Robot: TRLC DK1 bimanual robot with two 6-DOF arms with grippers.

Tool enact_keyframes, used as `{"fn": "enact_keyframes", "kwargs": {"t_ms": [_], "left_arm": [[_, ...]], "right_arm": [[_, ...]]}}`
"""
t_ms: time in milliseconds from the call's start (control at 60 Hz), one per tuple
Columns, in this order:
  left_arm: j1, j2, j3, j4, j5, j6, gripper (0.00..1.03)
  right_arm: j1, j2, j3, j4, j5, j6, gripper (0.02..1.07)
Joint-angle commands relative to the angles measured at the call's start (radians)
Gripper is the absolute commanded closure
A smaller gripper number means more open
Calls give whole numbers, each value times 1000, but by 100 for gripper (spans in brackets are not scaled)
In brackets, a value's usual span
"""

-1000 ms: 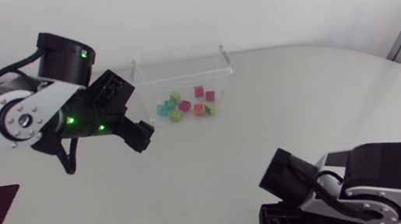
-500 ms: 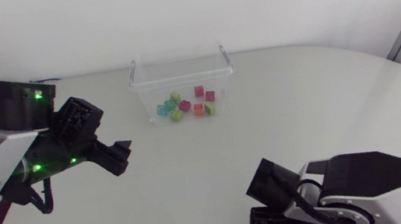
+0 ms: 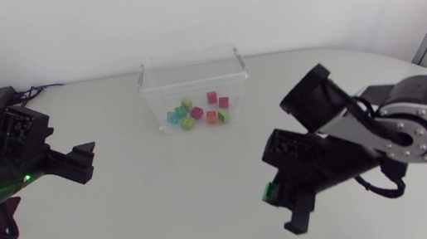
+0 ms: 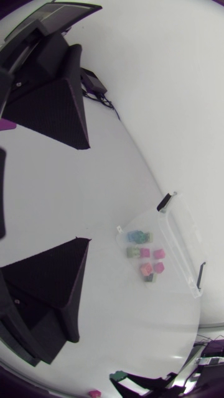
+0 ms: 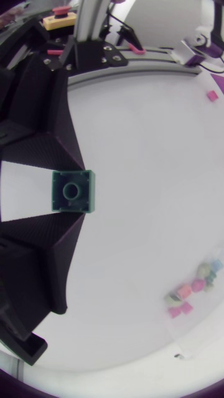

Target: Pick up the duplo bricks and place them in the container

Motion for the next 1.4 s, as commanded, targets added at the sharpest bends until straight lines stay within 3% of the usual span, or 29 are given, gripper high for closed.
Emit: {"fn": "enact_keyframes", "kwargs": {"t_ms": [0,217,350,600,933,1100,1250,1300,1383], "left_arm": [[23,-87,-69,29,-2,-32,4],[41,-184,-121,58,-7,-141,4],[64,-182,-138,75,-55,-132,4],[87,-314,-221,104,-51,-101,4],[89,-444,-334,215,-48,-132,4],[95,-446,-339,222,-44,-126,4],[105,-487,-357,226,-38,-120,4],[110,-515,-368,226,-24,-120,4],[110,-576,-397,226,-10,-120,4]], "right_arm": [[-55,48,109,37,3,-1,75],[-104,143,243,152,35,45,75],[-141,223,313,253,64,74,75],[-184,384,471,451,130,148,75],[-228,559,651,561,167,198,75],[-225,663,728,600,204,202,74],[-224,752,813,612,239,198,60],[-224,777,846,604,247,198,46],[-224,790,872,591,264,200,14]]}}
